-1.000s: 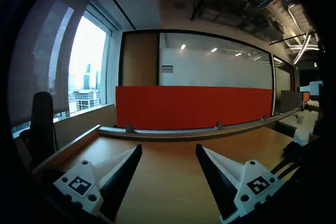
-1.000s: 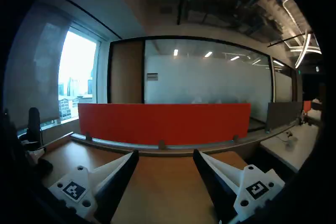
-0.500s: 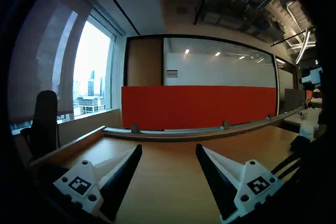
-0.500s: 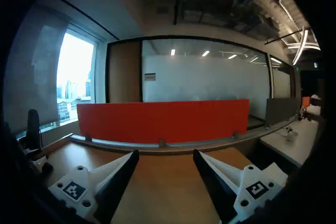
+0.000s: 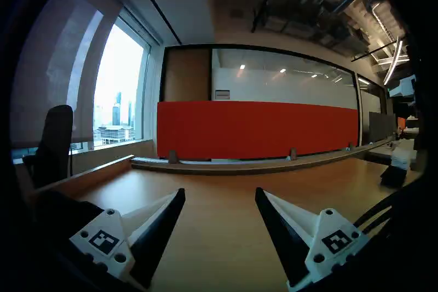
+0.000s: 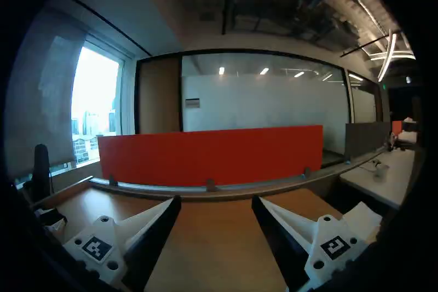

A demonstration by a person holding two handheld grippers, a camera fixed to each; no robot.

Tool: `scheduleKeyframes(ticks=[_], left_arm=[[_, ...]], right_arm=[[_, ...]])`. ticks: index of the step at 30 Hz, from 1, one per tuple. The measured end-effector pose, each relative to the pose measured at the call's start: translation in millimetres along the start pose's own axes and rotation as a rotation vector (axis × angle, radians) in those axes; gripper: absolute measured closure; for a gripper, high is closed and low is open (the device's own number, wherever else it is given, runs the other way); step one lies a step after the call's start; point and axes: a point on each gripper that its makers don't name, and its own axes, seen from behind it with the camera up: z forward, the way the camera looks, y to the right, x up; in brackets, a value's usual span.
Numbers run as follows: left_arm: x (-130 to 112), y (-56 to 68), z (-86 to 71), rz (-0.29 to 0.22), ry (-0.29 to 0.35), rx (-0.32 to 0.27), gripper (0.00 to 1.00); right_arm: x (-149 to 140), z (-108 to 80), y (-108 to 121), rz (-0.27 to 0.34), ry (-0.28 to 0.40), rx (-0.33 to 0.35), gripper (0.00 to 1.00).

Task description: Fold towel

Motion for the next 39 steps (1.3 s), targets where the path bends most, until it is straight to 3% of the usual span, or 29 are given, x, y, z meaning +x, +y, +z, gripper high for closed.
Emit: scheduleKeyframes(ticks=[9,24,39], left_arm=[[-17,-4.9,-1.5,-0.003,0.008,0.015,0.05],[-34,-17.9,0.6,-0.015,-0.003,0.047,0.05],[-39,-14.1,4.4,0.01,-0.017,0.053,0.05]], right_arm=[[-17,1.8,6,-0.007,-0.002,-0.011,0.0],[-17,0.9,2,-0.016,-0.001,-0.004,0.0],[-12,2.7,-2,-0.023,0.003,-0.001,0.0]])
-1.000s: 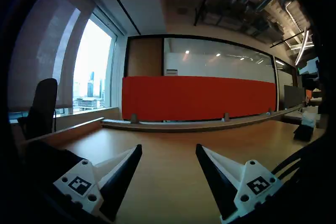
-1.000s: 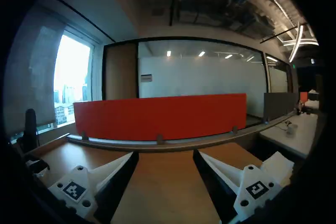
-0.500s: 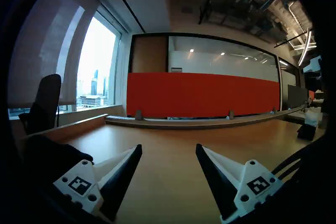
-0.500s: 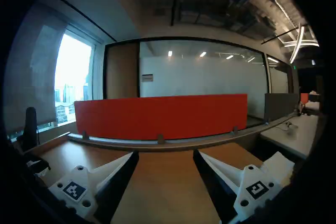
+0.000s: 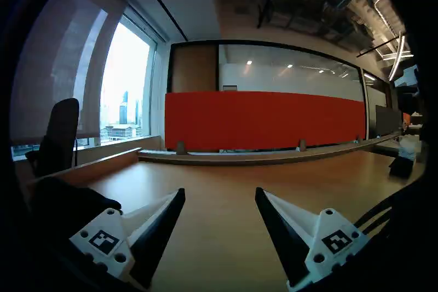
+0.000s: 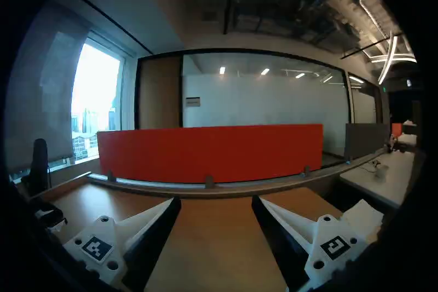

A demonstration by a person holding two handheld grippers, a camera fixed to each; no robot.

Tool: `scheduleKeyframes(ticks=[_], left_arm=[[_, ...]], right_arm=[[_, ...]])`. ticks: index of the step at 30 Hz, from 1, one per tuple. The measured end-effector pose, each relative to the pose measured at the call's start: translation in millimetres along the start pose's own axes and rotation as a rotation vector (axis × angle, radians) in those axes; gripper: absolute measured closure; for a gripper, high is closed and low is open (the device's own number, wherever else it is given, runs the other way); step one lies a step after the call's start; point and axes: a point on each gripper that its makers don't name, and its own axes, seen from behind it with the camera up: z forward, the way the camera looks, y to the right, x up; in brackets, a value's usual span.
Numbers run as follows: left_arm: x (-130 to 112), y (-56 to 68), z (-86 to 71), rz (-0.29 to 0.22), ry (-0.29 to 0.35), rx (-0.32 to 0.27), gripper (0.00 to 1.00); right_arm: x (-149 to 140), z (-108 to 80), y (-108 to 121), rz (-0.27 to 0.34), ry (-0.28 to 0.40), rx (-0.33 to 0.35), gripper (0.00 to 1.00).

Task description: Fold towel

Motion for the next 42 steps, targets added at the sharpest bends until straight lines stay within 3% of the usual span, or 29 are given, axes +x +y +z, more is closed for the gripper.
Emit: scheduleKeyframes(ticks=[18,33,42], left_arm=[[-1,3.3,-0.8,0.004,-0.002,-0.008,0.05],[-3,3.3,-0.5,0.004,-0.002,-0.008,0.05],[-3,2.9,0.0,0.004,-0.002,-0.008,0.05]], right_arm=[[8,1.0,13,-0.006,0.034,-0.005,0.0],[28,7.9,22,-0.066,0.099,0.005,0.0],[-6,10.1,37,-0.035,0.086,-0.009,0.0]])
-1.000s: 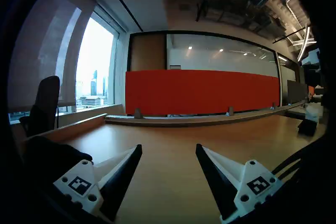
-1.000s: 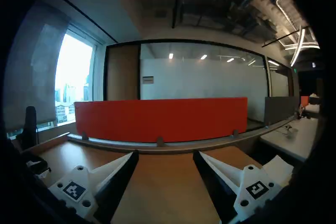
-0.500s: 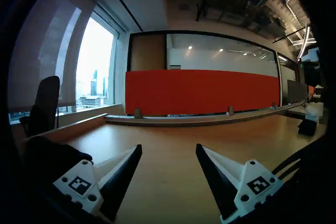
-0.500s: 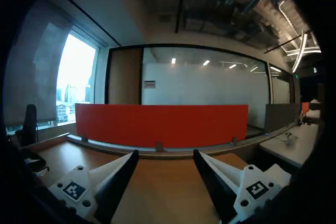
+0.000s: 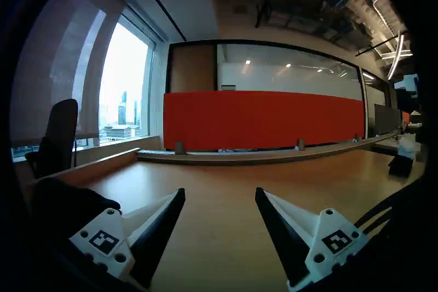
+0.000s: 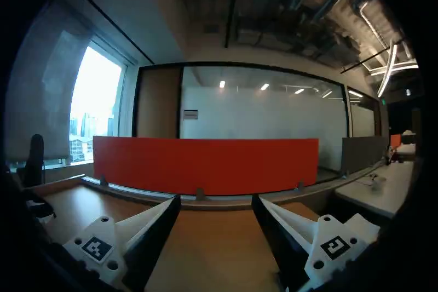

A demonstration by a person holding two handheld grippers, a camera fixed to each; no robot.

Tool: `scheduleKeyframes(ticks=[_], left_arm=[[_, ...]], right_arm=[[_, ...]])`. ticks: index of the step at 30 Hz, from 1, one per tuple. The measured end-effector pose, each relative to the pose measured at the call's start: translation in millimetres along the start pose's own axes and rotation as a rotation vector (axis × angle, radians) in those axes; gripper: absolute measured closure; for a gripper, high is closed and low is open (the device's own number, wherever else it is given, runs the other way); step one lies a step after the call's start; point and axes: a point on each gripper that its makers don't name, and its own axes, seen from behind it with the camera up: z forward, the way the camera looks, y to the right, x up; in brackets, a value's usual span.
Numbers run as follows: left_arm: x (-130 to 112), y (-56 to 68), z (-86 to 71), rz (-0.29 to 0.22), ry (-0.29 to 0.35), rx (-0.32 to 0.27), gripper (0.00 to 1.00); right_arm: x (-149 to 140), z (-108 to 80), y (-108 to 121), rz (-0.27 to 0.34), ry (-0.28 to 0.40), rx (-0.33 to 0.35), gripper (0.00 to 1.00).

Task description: Fold towel

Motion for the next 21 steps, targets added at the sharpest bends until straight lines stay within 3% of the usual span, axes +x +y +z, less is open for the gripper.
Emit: scheduleKeyframes(ticks=[12,21], left_arm=[[-1,0.4,0.7,-0.001,0.001,0.0,0.05],[-2,0.9,1.0,-0.001,0.001,0.0,0.05]], right_arm=[[-73,-7.6,25,0.057,-0.026,-0.022,0.0],[-113,-10.6,35,0.072,-0.034,-0.008,0.0]])
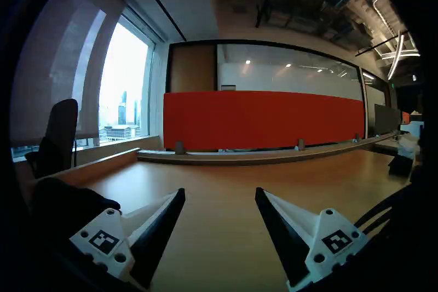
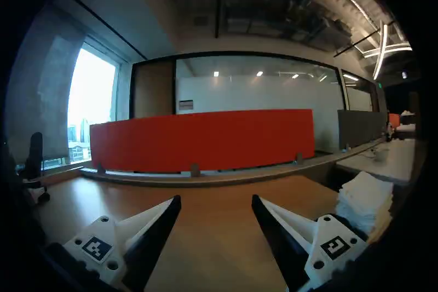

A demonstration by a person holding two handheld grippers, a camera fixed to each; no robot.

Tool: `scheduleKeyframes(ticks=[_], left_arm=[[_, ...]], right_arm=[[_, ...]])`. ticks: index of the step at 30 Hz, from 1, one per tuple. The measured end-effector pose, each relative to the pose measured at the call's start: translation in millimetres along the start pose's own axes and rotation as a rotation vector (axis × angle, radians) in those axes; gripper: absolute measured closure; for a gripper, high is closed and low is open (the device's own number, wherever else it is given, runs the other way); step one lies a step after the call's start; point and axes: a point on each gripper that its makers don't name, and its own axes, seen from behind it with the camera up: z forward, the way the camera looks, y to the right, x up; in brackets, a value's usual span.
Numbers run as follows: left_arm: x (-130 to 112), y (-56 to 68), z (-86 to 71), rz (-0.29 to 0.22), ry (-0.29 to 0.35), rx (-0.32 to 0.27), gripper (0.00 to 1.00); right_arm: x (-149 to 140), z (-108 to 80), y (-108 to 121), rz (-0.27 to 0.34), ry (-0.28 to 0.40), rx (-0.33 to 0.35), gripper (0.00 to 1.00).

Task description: Fold towel

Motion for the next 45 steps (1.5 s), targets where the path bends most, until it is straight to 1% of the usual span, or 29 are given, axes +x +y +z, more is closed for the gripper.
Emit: scheduleKeyframes(ticks=[3,9,21,27,36,39,45], left_arm=[[0,0.0,0.0,0.0,0.0,0.0,0.05],[0,0.1,-0.2,0.0,0.0,0.0,0.05],[0,0.2,-0.3,0.0,0.0,0.0,0.05],[-1,0.1,0.0,0.0,0.0,0.0,0.05],[-1,0.6,-0.1,0.0,0.0,0.0,0.05],[-1,0.4,-0.3,0.0,0.0,0.0,0.05],[-1,0.4,-0.2,0.0,0.0,0.0,0.05]], right_arm=[[-10,1.2,3,0.009,-0.004,-0.002,0.0],[-28,5.6,2,0.009,-0.005,0.003,0.0],[-48,6.7,-4,0.004,-0.023,0.002,0.0],[-53,6.9,-11,-0.024,-0.028,0.014,0.0],[-54,3.9,-18,-0.064,-0.015,0.017,0.0],[-53,3.3,-21,-0.074,-0.015,0.018,0.0],[-52,3.4,-22,-0.073,-0.017,0.02,0.0]])
